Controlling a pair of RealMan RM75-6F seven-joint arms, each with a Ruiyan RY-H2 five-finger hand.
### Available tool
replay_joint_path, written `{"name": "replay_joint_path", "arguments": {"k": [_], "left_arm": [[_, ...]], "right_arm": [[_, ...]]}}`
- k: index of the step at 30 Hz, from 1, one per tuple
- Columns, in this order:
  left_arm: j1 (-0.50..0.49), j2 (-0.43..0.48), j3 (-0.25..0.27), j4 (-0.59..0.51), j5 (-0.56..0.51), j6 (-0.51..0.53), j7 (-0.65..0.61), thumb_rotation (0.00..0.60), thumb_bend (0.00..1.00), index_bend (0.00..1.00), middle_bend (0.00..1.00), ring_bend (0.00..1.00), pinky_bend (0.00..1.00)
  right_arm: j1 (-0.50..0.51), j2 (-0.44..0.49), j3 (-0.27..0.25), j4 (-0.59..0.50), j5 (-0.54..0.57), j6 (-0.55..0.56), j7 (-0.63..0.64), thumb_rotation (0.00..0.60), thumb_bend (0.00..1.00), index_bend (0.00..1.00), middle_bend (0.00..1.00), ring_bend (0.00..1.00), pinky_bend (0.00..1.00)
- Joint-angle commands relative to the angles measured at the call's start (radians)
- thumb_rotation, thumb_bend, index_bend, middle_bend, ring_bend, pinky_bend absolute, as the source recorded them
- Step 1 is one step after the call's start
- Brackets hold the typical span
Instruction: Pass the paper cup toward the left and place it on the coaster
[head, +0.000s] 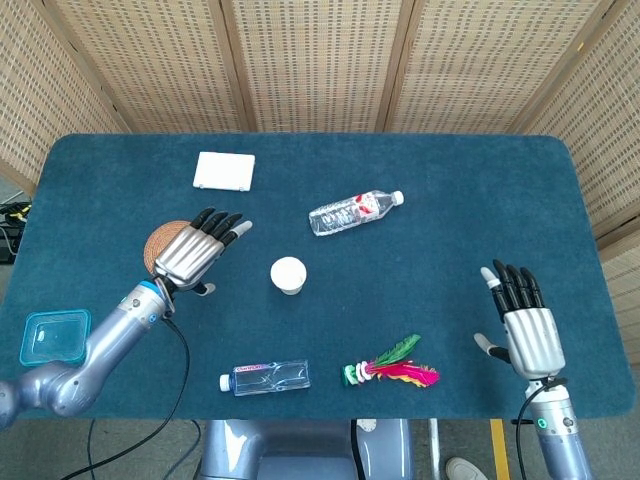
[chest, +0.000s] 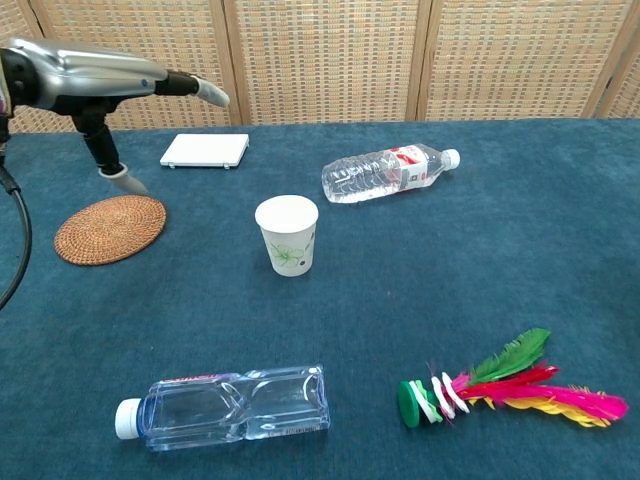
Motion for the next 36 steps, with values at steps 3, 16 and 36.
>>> {"name": "replay_joint_path", "arguments": {"k": [3,16,36], "left_arm": [[-0.148,-0.070,0.031,0.041,-0.195,-0.022,0.124,0.600,0.17,0.00,0.00,0.00,0.00],[-0.379,-0.199,0.131,0.117,-0.504,0.017,0.263,0.600,0.17,0.00,0.00,0.00,0.00],[-0.541,-0.351,0.198,0.245,-0.687,0.045,0.305,0.600,0.18,0.02,0.00,0.00,0.00]], "right_arm": [[-0.017,0.017,0.024,0.004,0.001,-0.008,0.050,0.600,0.08,0.00,0.00,0.00,0.00],[-0.050,0.044,0.075,0.027,-0.009,-0.027,0.172,0.600,0.08,0.00,0.00,0.00,0.00],[-0.083,0.065,0.123,0.051,-0.006,-0.063,0.272,0.600,0.08,0.00,0.00,0.00,0.00]]}}
